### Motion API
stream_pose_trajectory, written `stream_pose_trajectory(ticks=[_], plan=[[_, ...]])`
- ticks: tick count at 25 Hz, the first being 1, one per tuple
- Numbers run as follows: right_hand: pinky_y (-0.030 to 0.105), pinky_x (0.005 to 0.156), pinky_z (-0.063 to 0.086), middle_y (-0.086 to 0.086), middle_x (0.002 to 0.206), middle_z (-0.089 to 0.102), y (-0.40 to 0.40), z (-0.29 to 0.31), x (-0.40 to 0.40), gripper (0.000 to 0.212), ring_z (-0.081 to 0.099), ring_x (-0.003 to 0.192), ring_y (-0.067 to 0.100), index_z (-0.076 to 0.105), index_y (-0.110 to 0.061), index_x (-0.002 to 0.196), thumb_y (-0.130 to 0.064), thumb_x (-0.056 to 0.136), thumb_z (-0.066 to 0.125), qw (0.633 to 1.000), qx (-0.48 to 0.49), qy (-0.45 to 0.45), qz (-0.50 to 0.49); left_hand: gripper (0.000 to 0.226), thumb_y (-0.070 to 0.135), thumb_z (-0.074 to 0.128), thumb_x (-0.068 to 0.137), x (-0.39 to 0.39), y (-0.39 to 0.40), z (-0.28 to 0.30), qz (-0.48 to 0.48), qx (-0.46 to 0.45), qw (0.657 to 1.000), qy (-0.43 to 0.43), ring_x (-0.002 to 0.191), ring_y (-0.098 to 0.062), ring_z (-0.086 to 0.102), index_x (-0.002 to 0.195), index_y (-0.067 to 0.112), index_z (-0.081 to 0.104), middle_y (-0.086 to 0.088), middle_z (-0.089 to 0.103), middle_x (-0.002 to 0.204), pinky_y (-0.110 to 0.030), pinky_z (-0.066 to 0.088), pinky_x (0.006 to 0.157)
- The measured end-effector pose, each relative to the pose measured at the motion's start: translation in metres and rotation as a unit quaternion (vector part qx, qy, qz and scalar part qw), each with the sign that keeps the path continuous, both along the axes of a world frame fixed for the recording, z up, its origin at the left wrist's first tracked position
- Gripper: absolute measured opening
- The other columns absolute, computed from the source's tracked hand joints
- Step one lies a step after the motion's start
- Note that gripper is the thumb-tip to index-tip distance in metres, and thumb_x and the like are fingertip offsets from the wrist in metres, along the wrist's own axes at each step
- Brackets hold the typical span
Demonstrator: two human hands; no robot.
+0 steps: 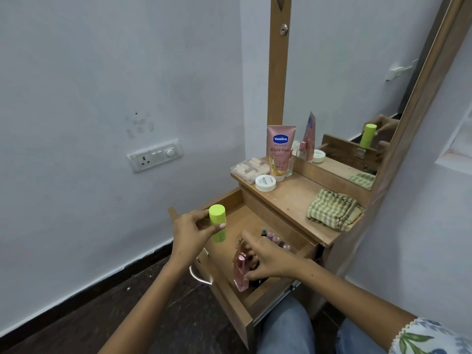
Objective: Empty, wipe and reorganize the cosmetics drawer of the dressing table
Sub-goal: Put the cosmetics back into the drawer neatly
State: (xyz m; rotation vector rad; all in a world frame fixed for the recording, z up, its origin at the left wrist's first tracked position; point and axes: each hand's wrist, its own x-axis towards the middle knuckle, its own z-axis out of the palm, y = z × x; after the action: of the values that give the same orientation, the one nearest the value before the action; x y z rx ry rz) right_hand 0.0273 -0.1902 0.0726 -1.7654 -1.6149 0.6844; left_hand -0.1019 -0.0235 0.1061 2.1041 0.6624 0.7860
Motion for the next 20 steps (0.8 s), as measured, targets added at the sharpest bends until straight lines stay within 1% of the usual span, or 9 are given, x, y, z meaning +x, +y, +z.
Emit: stream_pose_trajectory(ticks=[2, 5, 8, 11, 13, 15, 16, 18, 20], plan=[[0.037, 0.07, 0.057, 0.005, 0.095, 0.064, 0.004, 0.0, -0.001, 0.059, 0.065, 0.086, 0.016, 0.036, -0.025, 0.108, -0.01, 0.071, 0.078, 0.999, -0.023, -0.037, 0.02, 0.042, 0.027, 0.085, 0.066, -0.002, 0.002, -0.003, 0.003, -0.003, 1.0, 0.005, 0.079, -0.003, 0.065, 0.105, 0.018, 0.073, 0.009, 0.071, 0.085, -0.024, 0.053, 0.068], [0.028, 0.066, 0.043, -0.004, 0.093, 0.058, 0.009, 0.0, -0.005, 0.062, 0.051, 0.08, 0.012, 0.037, -0.022, 0.113, -0.022, 0.069, 0.08, 0.983, -0.047, -0.17, 0.042, 0.04, 0.025, 0.085, 0.066, -0.003, 0.002, -0.005, 0.002, -0.01, 1.0, 0.006, 0.08, -0.006, 0.066, 0.104, 0.02, 0.073, 0.009, 0.072, 0.085, -0.03, 0.056, 0.072], [0.027, 0.066, 0.033, 0.002, 0.096, 0.058, 0.01, 0.001, -0.009, 0.06, 0.043, 0.083, 0.01, 0.041, -0.017, 0.115, -0.028, 0.071, 0.079, 0.962, -0.079, -0.256, 0.058, 0.041, 0.024, 0.085, 0.065, -0.003, 0.004, -0.009, -0.006, -0.011, 1.0, 0.015, 0.081, -0.007, 0.066, 0.104, 0.017, 0.073, 0.007, 0.073, 0.088, -0.03, 0.056, 0.073], [0.028, 0.067, 0.032, 0.003, 0.103, 0.062, 0.015, 0.007, -0.009, 0.059, 0.046, 0.09, 0.012, 0.045, -0.018, 0.118, -0.029, 0.072, 0.08, 0.96, -0.118, -0.244, 0.067, 0.044, 0.022, 0.085, 0.065, -0.002, 0.005, -0.011, -0.01, -0.013, 1.0, 0.024, 0.082, -0.007, 0.066, 0.106, 0.015, 0.072, 0.006, 0.072, 0.089, -0.03, 0.057, 0.075], [0.029, 0.07, 0.037, 0.004, 0.107, 0.065, 0.018, 0.01, -0.007, 0.057, 0.052, 0.097, 0.015, 0.048, -0.018, 0.12, -0.026, 0.073, 0.079, 0.96, -0.147, -0.222, 0.081, 0.046, 0.022, 0.085, 0.065, -0.001, 0.005, -0.013, -0.009, -0.012, 0.999, 0.039, 0.081, -0.006, 0.064, 0.107, 0.012, 0.071, 0.004, 0.071, 0.09, -0.027, 0.055, 0.073], [0.032, 0.079, 0.045, 0.002, 0.109, 0.068, 0.018, 0.012, -0.004, 0.052, 0.058, 0.101, 0.016, 0.048, -0.019, 0.117, -0.02, 0.074, 0.078, 0.961, -0.166, -0.197, 0.099, 0.046, 0.024, 0.086, 0.064, 0.0, 0.006, -0.015, -0.015, -0.011, 0.998, 0.059, 0.079, -0.005, 0.064, 0.106, 0.013, 0.072, 0.004, 0.071, 0.09, -0.025, 0.054, 0.07], [0.032, 0.083, 0.048, 0.001, 0.11, 0.068, 0.016, 0.014, -0.002, 0.049, 0.059, 0.102, 0.015, 0.048, -0.02, 0.114, -0.017, 0.074, 0.076, 0.965, -0.172, -0.17, 0.104, 0.046, 0.026, 0.087, 0.063, 0.0, 0.007, -0.017, -0.022, -0.007, 0.997, 0.073, 0.079, -0.006, 0.064, 0.105, 0.014, 0.072, 0.005, 0.072, 0.09, -0.028, 0.055, 0.071], [0.028, 0.085, 0.051, 0.001, 0.11, 0.067, 0.011, 0.02, 0.003, 0.042, 0.061, 0.102, 0.013, 0.049, -0.022, 0.109, -0.006, 0.076, 0.07, 0.978, -0.164, -0.098, 0.08, 0.046, 0.028, 0.087, 0.062, 0.001, 0.008, -0.019, -0.047, 0.005, 0.992, 0.115, 0.081, -0.006, 0.065, 0.104, 0.017, 0.072, 0.008, 0.072, 0.091, -0.034, 0.057, 0.075], [0.021, 0.082, 0.052, -0.002, 0.105, 0.065, 0.004, 0.027, 0.012, 0.036, 0.062, 0.096, 0.008, 0.055, -0.019, 0.106, 0.002, 0.078, 0.063, 0.991, -0.119, -0.063, 0.028, 0.046, 0.028, 0.086, 0.063, 0.003, 0.006, -0.019, -0.078, 0.024, 0.983, 0.166, 0.083, -0.005, 0.064, 0.105, 0.016, 0.072, 0.01, 0.071, 0.093, -0.033, 0.057, 0.077]])
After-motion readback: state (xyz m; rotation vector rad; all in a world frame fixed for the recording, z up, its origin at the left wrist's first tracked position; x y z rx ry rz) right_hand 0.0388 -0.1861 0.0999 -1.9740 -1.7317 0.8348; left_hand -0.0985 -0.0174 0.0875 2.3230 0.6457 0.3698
